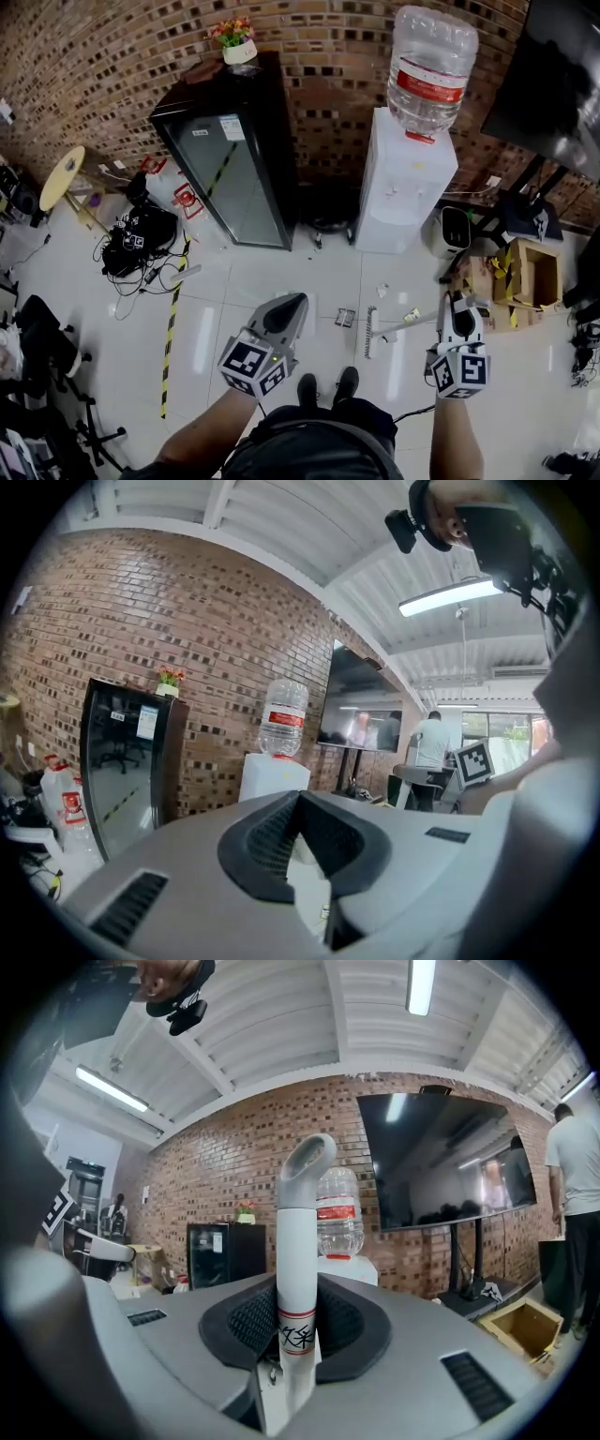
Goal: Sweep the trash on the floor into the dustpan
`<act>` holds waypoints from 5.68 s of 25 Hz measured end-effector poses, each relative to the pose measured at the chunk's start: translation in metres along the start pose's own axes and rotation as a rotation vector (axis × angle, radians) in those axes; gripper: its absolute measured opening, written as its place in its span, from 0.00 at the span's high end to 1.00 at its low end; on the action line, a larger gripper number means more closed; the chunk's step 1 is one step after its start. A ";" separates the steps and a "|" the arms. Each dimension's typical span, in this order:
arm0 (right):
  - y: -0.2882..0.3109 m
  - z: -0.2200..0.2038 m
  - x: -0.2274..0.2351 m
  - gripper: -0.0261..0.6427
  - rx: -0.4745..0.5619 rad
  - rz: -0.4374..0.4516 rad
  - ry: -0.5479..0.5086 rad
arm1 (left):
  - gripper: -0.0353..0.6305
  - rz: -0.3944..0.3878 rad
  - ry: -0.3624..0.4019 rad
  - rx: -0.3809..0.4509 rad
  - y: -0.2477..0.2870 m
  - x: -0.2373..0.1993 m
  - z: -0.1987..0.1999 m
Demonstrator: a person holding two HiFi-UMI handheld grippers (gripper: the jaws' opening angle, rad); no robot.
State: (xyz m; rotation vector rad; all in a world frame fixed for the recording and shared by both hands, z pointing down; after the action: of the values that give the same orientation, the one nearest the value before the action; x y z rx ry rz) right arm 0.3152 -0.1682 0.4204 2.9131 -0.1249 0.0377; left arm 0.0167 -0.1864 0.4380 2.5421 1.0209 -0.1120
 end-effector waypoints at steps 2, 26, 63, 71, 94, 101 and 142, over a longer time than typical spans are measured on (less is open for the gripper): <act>0.019 -0.010 0.008 0.82 -0.015 0.016 0.009 | 0.91 0.023 -0.003 -0.012 0.017 -0.001 0.001; 0.153 -0.140 0.068 0.83 -0.209 -0.024 -0.016 | 0.91 0.039 -0.088 -0.143 0.158 -0.056 -0.085; 0.283 -0.154 -0.248 0.83 -0.388 0.077 -0.021 | 0.91 0.049 -0.089 -0.181 0.034 -0.239 -0.129; 0.291 -0.144 -0.317 0.83 -0.389 0.102 0.071 | 0.91 0.087 -0.124 -0.165 0.022 -0.254 -0.128; 0.145 0.039 -0.171 0.83 -0.098 0.148 0.046 | 0.91 -0.015 0.007 -0.016 0.044 -0.125 0.044; 0.083 0.099 -0.091 0.83 -0.012 0.191 0.001 | 0.91 -0.039 0.083 0.000 0.061 -0.036 0.098; -0.032 0.130 -0.041 0.83 0.034 0.130 -0.042 | 0.91 -0.037 0.090 0.017 -0.006 0.007 0.101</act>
State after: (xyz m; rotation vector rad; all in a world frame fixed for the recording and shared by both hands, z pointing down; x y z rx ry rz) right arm 0.2794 -0.1625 0.2851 2.9361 -0.3238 -0.0004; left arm 0.0250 -0.2169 0.3419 2.5650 1.1051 -0.0164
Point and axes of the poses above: the fingertips, and each gripper's own axes: y forward along the fingers, x to its right, z out of its top, the point moved 2 cm from there along -y, backward along the fingers, and after that the axes turned 8 degrees about -x, right-handed, at the moved point
